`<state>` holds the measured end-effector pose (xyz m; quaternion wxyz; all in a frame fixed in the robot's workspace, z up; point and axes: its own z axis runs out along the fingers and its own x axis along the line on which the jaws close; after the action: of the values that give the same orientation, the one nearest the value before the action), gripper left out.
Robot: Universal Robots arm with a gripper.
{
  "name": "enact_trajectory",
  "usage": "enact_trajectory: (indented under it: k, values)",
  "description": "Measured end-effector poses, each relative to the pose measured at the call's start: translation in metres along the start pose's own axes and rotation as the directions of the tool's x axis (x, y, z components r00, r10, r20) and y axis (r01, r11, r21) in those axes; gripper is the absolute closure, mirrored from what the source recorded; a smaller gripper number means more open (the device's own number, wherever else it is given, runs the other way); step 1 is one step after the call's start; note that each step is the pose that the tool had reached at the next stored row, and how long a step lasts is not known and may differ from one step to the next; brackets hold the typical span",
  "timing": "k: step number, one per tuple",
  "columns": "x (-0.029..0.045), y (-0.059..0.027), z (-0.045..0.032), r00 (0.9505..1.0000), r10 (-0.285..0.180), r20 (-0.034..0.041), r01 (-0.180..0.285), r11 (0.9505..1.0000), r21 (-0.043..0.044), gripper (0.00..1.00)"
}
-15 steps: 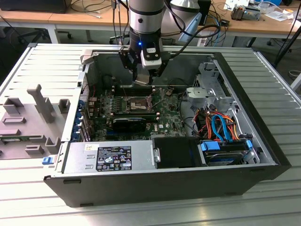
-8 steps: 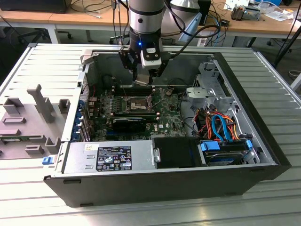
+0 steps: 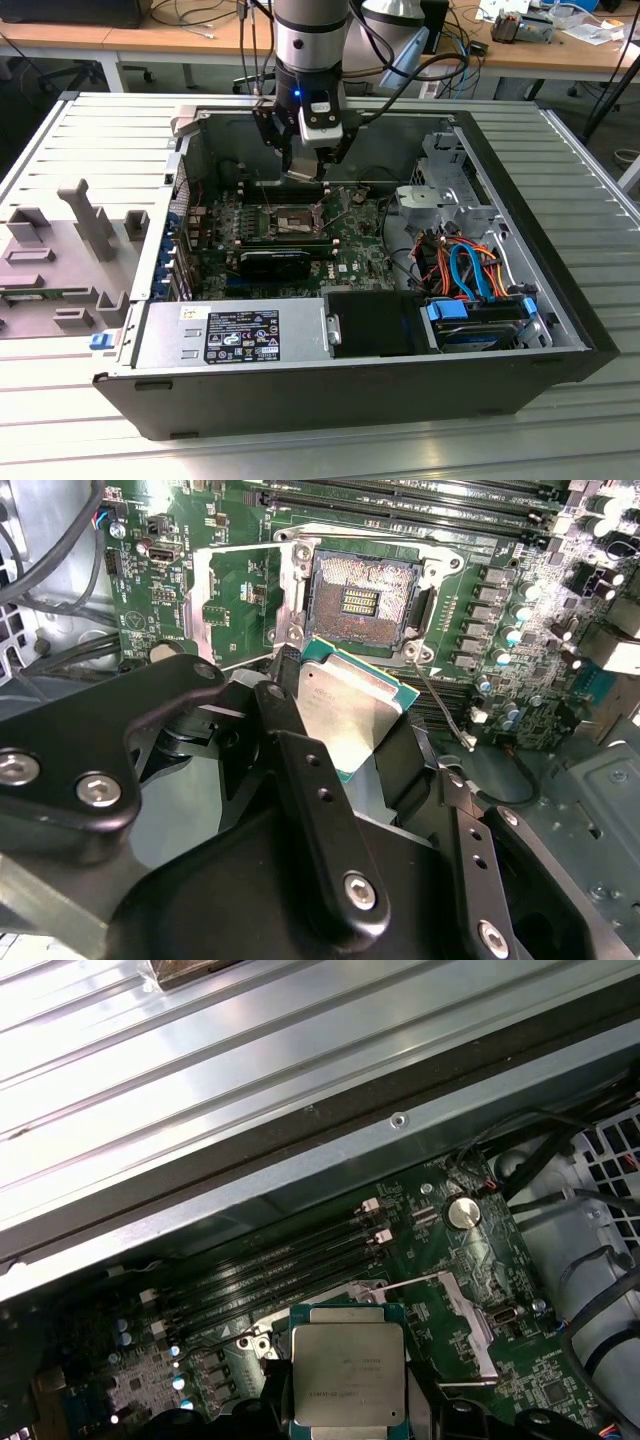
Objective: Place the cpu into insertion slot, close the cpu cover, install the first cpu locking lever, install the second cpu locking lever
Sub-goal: 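Place the cpu into insertion slot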
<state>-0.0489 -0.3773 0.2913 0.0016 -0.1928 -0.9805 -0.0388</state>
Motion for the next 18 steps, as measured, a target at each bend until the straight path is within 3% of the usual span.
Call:
enact_trajectory:
  k: [18]
  values:
    - [0.0,0.0,0.0005,0.9999,0.014,0.001,-0.014,0.9999,-0.0002,0.46]
